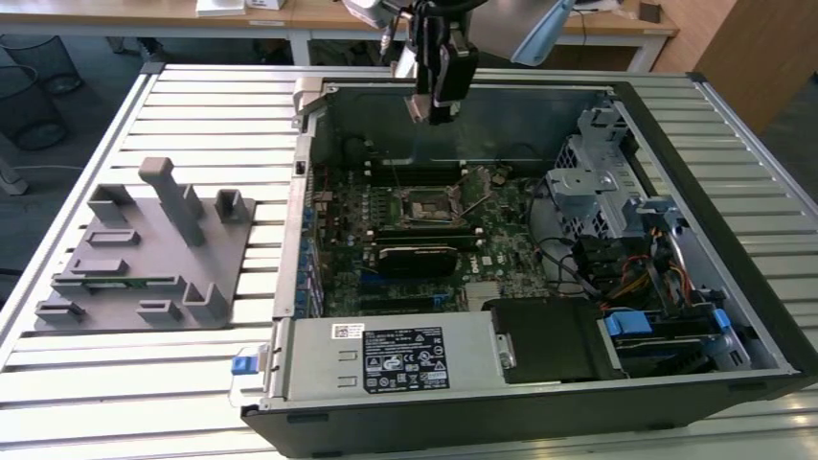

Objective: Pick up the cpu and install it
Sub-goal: 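Place the cpu into insertion slot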

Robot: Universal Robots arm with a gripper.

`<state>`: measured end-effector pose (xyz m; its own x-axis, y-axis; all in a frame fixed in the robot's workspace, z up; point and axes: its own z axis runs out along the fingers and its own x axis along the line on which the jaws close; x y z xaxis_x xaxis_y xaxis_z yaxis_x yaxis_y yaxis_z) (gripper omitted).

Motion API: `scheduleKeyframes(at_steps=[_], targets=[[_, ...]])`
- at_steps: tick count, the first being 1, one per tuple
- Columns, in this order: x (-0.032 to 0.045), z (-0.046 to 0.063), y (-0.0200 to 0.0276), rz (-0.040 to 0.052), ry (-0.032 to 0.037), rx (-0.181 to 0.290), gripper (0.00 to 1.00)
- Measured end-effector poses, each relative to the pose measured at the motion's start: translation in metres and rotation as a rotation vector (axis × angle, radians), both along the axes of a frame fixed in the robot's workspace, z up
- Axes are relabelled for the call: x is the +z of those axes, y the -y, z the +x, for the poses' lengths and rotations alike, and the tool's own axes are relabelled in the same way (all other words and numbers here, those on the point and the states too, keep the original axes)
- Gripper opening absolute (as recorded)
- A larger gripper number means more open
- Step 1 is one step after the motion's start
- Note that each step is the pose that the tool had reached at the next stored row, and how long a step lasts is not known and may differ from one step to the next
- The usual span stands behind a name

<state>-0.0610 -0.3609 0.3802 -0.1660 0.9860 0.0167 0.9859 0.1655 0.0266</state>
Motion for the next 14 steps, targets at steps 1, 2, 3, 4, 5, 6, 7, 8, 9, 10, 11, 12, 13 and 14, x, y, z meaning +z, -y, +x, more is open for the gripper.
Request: scheduleKeyframes(at_steps=[1, 2, 3, 4, 5, 6, 7, 8, 9, 10, 11, 12, 13, 14], targets=[[-0.0003, 0.0000, 0.0000, 0.0000, 0.0000, -0.002, 0.53], [-0.0005, 0.0000, 0.0000, 0.0000, 0.0000, -0.005, 0.53], [-0.0008, 0.0000, 0.0000, -0.0001, 0.0000, -0.007, 0.53], [-0.0010, 0.0000, 0.0000, -0.0002, -0.0001, -0.009, 0.53], [-0.0012, 0.0000, 0.0000, -0.0001, 0.0000, -0.009, 0.53], [-0.0014, 0.0000, 0.0000, -0.0001, 0.0000, -0.010, 0.53], [-0.0016, 0.0000, 0.0000, -0.0001, 0.0000, -0.010, 0.53], [-0.0019, 0.0000, 0.0000, -0.0001, 0.0000, -0.010, 0.53], [-0.0023, 0.0001, 0.0000, 0.0000, 0.0000, -0.011, 0.53], [-0.0026, 0.0001, 0.0000, 0.0000, 0.0000, -0.012, 0.53], [-0.0030, 0.0001, 0.0000, 0.0000, 0.0001, -0.013, 0.53], [-0.0034, 0.0001, 0.0000, 0.0000, 0.0000, -0.014, 0.53], [-0.0039, 0.0001, 0.0000, 0.0000, 0.0000, -0.014, 0.53], [-0.0047, 0.0000, 0.0000, 0.0000, 0.0001, -0.014, 0.53]])
